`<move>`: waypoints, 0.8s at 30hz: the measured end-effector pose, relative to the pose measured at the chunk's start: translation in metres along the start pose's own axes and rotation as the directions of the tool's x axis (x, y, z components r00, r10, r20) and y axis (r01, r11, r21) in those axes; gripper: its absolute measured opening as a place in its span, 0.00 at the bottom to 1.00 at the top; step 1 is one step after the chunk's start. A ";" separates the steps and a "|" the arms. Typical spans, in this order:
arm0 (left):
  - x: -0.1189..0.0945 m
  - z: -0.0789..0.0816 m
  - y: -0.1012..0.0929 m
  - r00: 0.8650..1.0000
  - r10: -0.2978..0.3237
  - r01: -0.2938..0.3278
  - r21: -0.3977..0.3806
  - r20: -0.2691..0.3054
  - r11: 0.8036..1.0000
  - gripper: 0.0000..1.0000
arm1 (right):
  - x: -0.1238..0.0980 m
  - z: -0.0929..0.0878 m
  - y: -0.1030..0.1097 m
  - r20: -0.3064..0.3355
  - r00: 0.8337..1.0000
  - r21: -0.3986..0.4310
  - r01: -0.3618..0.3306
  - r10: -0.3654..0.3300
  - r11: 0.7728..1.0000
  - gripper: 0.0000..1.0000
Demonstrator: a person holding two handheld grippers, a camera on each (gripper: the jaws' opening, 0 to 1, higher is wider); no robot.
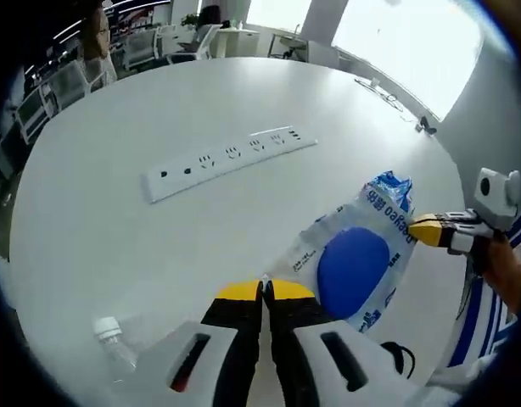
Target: Arrange the tabletop items into an orderly group along one side of the table until the central work area is clear of visible clutter.
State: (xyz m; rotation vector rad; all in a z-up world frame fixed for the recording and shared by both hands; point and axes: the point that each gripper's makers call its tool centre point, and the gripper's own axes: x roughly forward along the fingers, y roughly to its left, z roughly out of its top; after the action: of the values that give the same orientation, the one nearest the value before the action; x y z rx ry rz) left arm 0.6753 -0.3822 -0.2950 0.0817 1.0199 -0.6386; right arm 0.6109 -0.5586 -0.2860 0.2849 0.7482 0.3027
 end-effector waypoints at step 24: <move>0.025 0.000 0.009 0.999 -0.038 0.039 -0.063 0.014 0.997 0.00 | 0.020 -0.012 -0.017 -0.023 0.999 0.020 0.025 -0.024 0.999 0.00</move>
State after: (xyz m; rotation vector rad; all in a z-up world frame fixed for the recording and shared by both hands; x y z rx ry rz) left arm 0.6892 -0.3862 -0.3173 0.0030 1.0308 -0.6410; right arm 0.6194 -0.5653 -0.3125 0.2920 0.7772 0.2756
